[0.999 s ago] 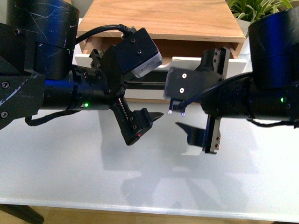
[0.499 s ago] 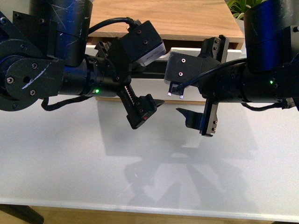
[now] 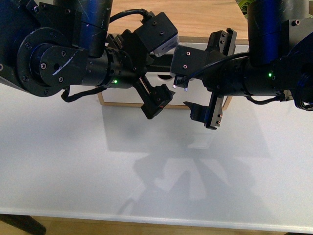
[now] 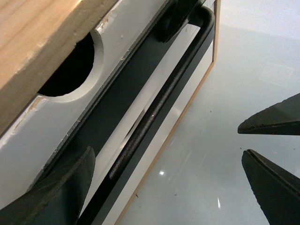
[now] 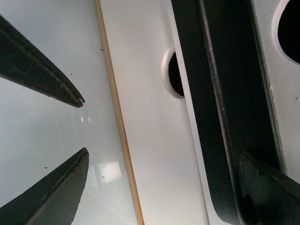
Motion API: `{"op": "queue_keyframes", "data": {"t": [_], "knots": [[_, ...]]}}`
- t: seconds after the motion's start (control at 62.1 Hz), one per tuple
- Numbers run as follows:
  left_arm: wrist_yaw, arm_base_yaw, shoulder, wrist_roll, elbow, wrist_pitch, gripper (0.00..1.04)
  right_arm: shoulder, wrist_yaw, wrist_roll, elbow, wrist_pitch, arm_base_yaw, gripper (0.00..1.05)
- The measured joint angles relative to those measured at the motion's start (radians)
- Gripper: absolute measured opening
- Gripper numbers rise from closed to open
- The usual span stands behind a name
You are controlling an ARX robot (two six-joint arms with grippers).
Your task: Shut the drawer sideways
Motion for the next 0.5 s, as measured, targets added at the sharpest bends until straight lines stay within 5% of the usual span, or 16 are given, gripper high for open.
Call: {"op": "queue_keyframes", "data": {"t": [0.499], "knots": [[-0.001,0.003,-0.065,-0.026,-0.092,0.051,0.96,-0.056,-0.005,0.06,-0.074,0.061,-0.018,0.96]]}}
